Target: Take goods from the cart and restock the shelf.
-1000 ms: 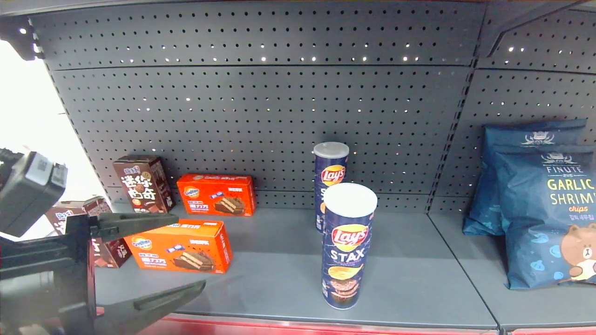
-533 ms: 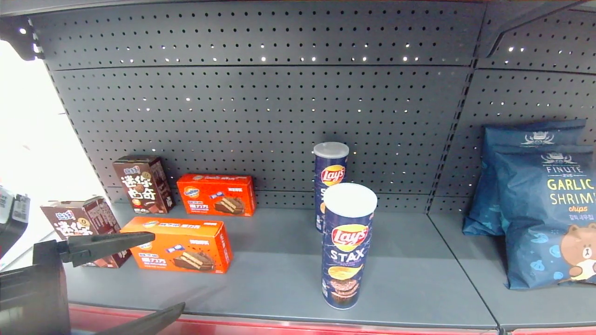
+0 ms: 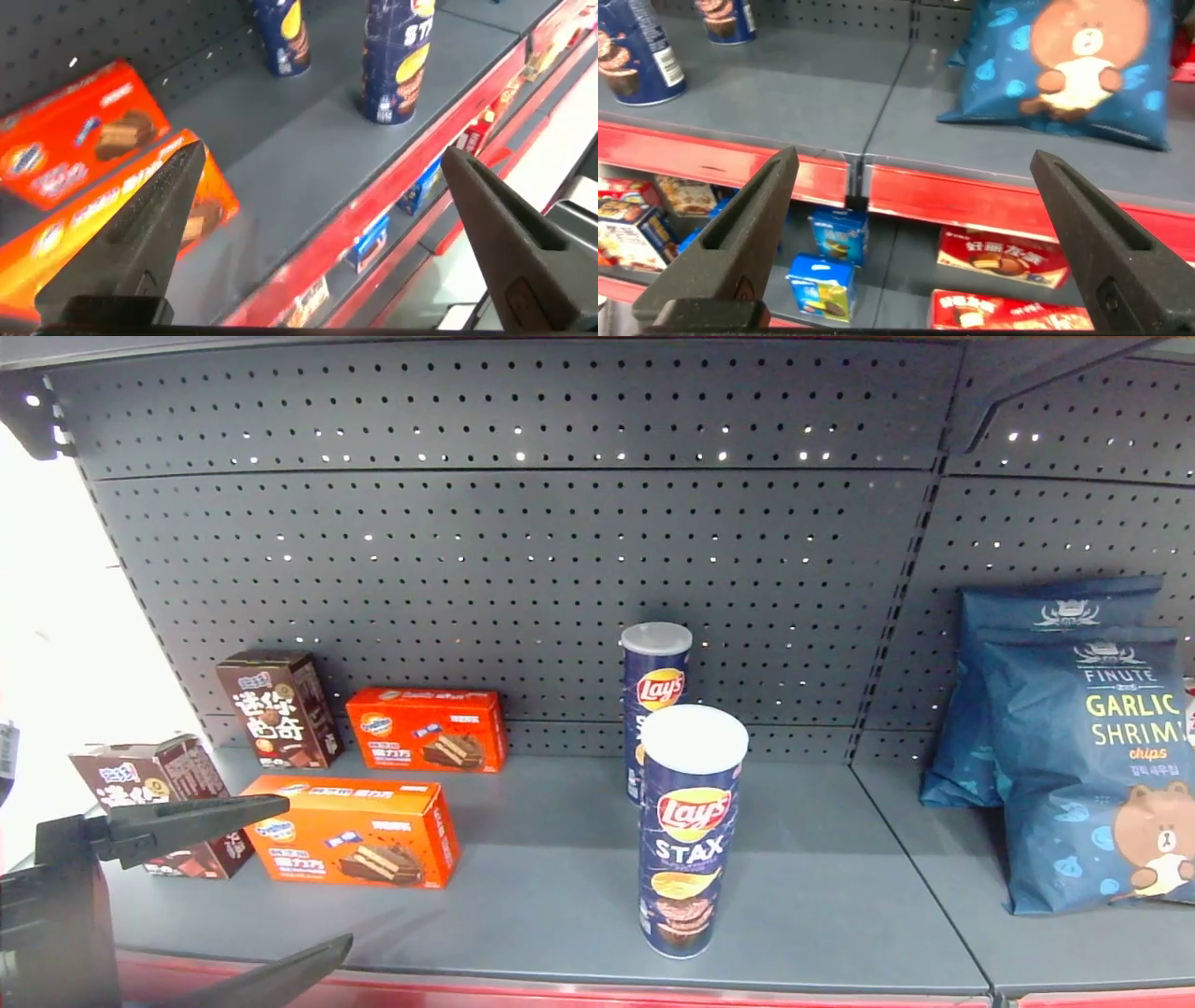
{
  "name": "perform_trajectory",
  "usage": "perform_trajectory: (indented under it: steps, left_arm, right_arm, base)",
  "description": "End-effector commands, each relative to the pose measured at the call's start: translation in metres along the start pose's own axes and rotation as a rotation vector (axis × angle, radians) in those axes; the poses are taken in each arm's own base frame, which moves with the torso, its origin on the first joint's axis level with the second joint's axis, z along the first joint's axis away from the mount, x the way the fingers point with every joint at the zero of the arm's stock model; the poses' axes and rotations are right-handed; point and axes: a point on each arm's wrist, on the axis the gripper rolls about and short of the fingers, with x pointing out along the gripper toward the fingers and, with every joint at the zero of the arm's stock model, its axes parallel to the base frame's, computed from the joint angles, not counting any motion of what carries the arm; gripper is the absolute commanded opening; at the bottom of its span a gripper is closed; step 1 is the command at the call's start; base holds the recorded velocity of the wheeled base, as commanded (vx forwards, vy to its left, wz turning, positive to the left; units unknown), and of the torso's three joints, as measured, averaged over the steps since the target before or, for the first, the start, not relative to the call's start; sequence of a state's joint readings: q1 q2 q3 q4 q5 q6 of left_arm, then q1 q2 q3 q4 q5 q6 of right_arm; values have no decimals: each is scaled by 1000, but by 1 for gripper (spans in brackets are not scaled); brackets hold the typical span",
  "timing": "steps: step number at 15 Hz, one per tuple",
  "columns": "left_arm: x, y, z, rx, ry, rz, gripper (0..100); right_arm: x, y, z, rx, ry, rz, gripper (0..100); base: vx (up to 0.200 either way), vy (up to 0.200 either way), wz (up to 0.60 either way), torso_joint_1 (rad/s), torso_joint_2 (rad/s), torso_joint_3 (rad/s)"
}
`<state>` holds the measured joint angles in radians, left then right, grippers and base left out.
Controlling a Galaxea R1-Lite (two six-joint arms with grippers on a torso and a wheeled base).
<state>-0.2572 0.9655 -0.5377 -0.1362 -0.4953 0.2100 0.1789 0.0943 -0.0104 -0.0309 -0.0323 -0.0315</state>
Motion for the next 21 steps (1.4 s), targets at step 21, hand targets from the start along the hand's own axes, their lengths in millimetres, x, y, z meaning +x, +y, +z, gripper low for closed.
perform_trajectory:
  steps: [21]
  left_arm:
    - [2,1,0,0,3,-4,100]
  right_arm:
    - [83,8,96,-147,286,203,100]
  base:
    - [0,0,0,0,0,0]
